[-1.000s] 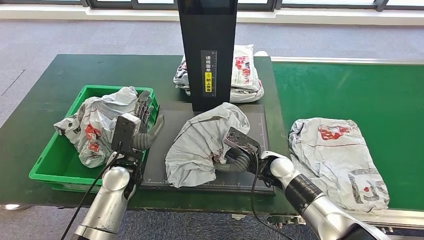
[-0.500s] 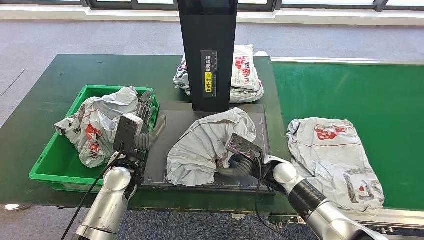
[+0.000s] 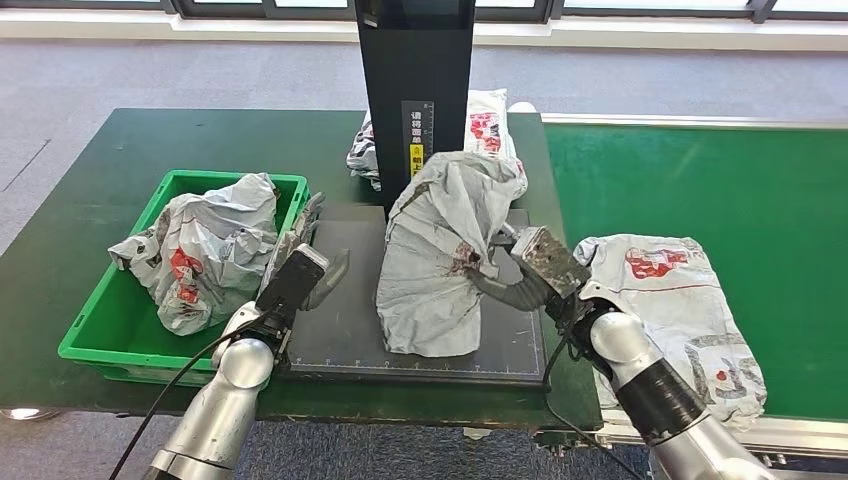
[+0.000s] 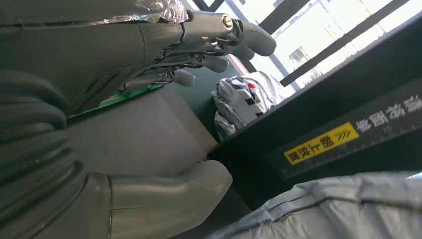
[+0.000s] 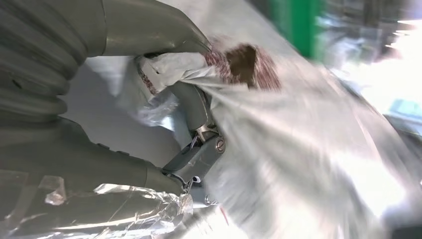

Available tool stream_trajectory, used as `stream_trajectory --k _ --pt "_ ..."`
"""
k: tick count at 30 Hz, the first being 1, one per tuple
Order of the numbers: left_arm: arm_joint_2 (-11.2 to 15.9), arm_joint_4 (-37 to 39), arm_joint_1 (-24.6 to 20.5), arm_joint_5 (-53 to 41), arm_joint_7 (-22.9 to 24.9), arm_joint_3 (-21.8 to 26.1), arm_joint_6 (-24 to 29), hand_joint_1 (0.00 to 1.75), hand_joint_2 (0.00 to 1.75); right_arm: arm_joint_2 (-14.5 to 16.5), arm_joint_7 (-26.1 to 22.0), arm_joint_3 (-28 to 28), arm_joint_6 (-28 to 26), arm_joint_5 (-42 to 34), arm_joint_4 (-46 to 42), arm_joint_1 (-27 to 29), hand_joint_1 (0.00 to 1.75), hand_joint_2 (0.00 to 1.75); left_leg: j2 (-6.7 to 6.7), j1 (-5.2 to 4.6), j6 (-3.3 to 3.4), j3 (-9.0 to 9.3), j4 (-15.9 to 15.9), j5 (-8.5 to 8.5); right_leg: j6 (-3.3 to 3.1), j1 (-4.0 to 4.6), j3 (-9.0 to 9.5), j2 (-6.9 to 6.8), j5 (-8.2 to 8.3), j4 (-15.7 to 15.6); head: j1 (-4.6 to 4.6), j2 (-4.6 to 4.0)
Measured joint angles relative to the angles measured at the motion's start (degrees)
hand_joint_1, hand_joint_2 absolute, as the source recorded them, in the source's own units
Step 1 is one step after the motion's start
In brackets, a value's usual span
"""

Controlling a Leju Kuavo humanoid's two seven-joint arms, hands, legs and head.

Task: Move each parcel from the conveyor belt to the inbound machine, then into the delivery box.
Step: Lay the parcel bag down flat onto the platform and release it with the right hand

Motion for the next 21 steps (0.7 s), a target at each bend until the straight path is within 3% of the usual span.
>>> stream_trajectory --k 9,13,21 --pt "-1.0 2.2 -2.2 -1.9 1.2 -0.9 0.0 0.0 1.75 1.1 0.2 -2.6 0.5 -0.3 1.7 -9.3 0.0 1.75 0.09 0.0 0.1 -0.03 0.0 0.11 0.09 -0.02 -0.02 0.06 0.12 0.0 0.0 0.0" --pt "-1.0 2.3 -2.2 -2.0 1.3 -0.9 -0.1 0.0 1.75 1.5 0.7 -2.6 1.5 0.3 3.0 -10.5 0.0 0.0 0.07 0.01 0.1 -0.06 0.0 0.11 0.09 -0.01 -0.02 0.04 0.12 0.0 0.0 0.0" --pt "-1.0 0.7 -0.4 -2.9 1.8 -0.9 -1.3 0.0 1.75 2.9 2.9 -2.6 2.9 6.2 12.1 -12.6 0.0 0.0 0.04 0.0 0.12 -0.13 0.0 0.1 0.09 -0.02 -0.04 0.02 0.11 0.0 0.0 0.0"
